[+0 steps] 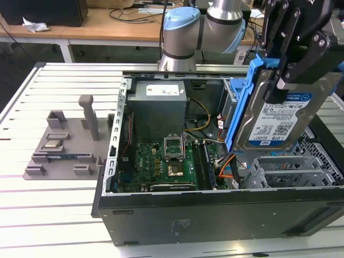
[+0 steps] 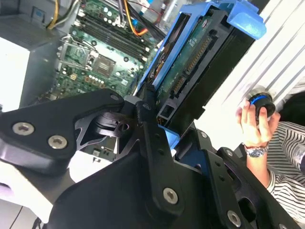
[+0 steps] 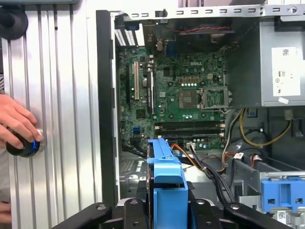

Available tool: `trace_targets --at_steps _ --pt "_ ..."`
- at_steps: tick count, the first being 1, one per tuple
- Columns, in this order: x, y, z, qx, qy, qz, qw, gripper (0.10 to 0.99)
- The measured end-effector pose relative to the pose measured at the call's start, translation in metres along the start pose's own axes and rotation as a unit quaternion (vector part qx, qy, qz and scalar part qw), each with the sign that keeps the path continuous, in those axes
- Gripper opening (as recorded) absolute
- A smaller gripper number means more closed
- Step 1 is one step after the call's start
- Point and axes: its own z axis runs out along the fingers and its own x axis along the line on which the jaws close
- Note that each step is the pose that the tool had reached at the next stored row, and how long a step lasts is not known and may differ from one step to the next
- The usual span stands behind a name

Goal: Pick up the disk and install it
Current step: 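Pick up the disk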

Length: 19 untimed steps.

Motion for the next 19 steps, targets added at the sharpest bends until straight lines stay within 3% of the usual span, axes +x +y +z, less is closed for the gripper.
trace_targets --at_steps 3,6,10,13,16,19 --pt "0.0042 -0.0053 0.0013 0.0000 0.0000 0.000 1.0000 0.365" --pt "0.0054 -0.0167 0.0026 -0.0002 0.0000 -0.001 1.0000 0.365" --pt "0.0045 -0.0409 0.0065 -0.0010 0.0003 -0.002 1.0000 0.365" --pt "0.0038 -0.0513 0.0109 -0.0014 0.0006 -0.002 1.0000 0.365" --pt "0.0034 -0.0599 0.0138 -0.0016 0.0006 -0.002 1.0000 0.365" --pt "0.0031 -0.0633 0.0184 -0.0017 0.0006 -0.002 1.0000 0.365"
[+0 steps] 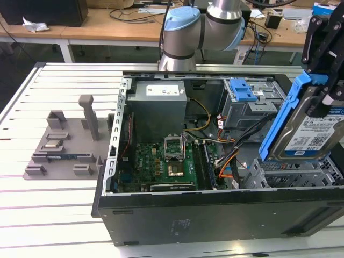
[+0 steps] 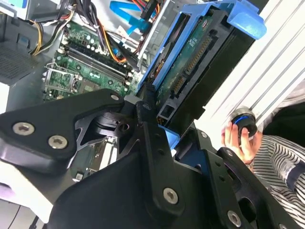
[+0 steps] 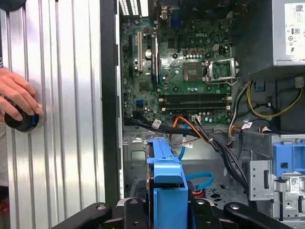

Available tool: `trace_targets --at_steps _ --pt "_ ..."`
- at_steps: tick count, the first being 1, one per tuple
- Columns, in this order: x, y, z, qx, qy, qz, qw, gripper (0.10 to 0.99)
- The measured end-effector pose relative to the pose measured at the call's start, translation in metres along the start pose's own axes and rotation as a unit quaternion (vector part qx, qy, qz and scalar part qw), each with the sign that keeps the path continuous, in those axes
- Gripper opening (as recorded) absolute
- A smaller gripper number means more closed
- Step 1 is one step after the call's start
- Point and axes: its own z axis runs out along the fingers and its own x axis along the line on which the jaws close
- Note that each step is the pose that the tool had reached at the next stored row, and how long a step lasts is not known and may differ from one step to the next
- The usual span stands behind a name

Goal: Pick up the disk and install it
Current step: 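Pick up the disk, then insert the disk into the insertion slot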

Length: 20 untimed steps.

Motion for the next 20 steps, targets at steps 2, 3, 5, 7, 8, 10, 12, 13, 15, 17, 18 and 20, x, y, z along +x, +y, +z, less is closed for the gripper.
trace_targets --at_steps 2,3,5,7,8,10,12,13,15,17,18,20 --pt "-0.0002 -0.0007 0.0039 -0.0002 0.0001 0.000 1.0000 0.365" --pt "-0.0014 -0.0030 0.0078 -0.0004 0.0001 0.000 1.0000 0.365" --pt "-0.0045 -0.0091 0.0111 -0.0006 0.0006 0.000 1.0000 0.365" --pt "-0.0054 -0.0103 0.0118 -0.0005 0.0006 0.000 1.0000 0.365" --pt "-0.0054 -0.0103 0.0118 -0.0006 0.0006 0.000 1.0000 0.365" --pt "-0.0054 -0.0103 0.0117 -0.0006 0.0007 0.000 1.0000 0.365" --pt "-0.0055 -0.0103 0.0118 -0.0006 0.0006 0.000 1.0000 0.365" --pt "-0.0055 -0.0103 0.0118 -0.0006 0.0007 0.000 1.0000 0.365" --pt "-0.0055 -0.0103 0.0118 -0.0006 0.0006 0.000 1.0000 0.365" --pt "-0.0055 -0.0103 0.0119 -0.0006 0.0006 0.000 1.0000 0.365" --pt "-0.0055 -0.0103 0.0119 -0.0006 0.0006 0.000 1.0000 0.365" --pt "-0.0055 -0.0100 0.0122 -0.0006 0.0005 0.000 1.0000 0.365"
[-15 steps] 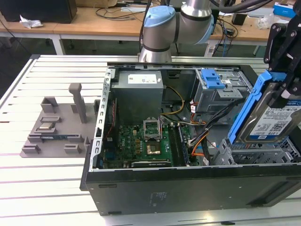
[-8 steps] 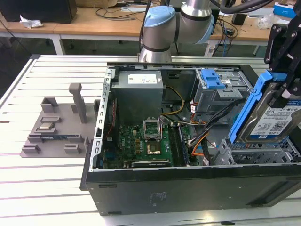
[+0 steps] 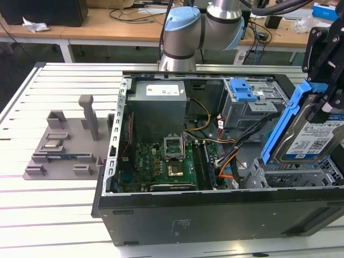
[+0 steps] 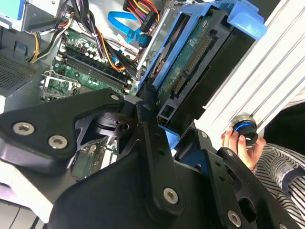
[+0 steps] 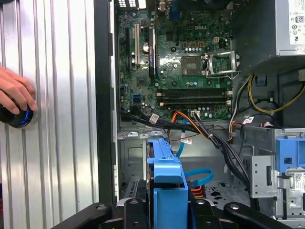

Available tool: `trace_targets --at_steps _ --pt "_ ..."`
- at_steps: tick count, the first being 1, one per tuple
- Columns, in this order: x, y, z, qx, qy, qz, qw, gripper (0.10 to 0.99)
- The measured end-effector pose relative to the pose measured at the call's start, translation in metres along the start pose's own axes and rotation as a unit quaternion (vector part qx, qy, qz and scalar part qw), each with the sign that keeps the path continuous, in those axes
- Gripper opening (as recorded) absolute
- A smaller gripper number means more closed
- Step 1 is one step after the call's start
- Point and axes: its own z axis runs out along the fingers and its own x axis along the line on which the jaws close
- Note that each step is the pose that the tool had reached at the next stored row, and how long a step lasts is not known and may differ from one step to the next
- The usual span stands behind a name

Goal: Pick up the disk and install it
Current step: 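Insert the disk into the insertion slot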

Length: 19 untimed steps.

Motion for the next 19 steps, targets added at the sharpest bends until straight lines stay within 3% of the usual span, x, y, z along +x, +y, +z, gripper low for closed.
trace_targets --at_steps 7,12,19 --pt "-0.0002 0.0018 0.0044 0.0000 0.0003 0.000 1.0000 0.365" --pt "-0.0006 -0.0022 0.0113 0.0001 0.0028 0.000 1.0000 0.365" --pt "-0.0012 0.0000 0.0313 0.0000 0.0028 0.000 1.0000 0.365"
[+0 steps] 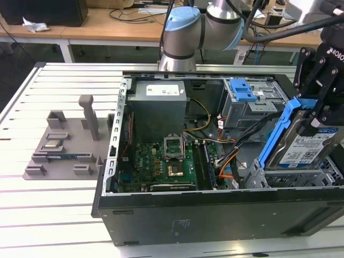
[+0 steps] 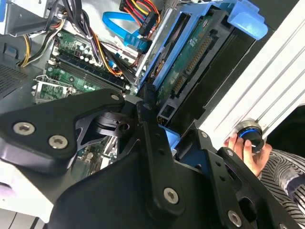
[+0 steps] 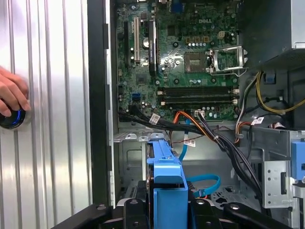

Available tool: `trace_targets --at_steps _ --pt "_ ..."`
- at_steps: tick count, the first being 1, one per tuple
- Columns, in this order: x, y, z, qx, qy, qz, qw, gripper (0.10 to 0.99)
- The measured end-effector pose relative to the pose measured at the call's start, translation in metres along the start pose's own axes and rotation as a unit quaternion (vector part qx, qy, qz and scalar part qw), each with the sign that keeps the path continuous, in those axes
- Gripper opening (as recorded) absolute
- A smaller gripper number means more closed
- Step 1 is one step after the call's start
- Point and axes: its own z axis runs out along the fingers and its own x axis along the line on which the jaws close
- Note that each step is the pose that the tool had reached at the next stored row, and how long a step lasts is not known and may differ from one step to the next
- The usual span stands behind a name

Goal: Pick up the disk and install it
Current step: 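Insert the disk into the insertion slot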

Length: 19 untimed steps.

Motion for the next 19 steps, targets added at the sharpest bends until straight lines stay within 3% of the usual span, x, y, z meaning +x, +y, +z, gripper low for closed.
trace_targets --at_steps 11,19 --pt "-0.0011 -0.0003 0.0279 -0.0004 0.0000 0.000 1.0000 0.365" --pt "-0.0013 -0.0003 0.0326 -0.0004 0.0001 0.000 1.0000 0.376"
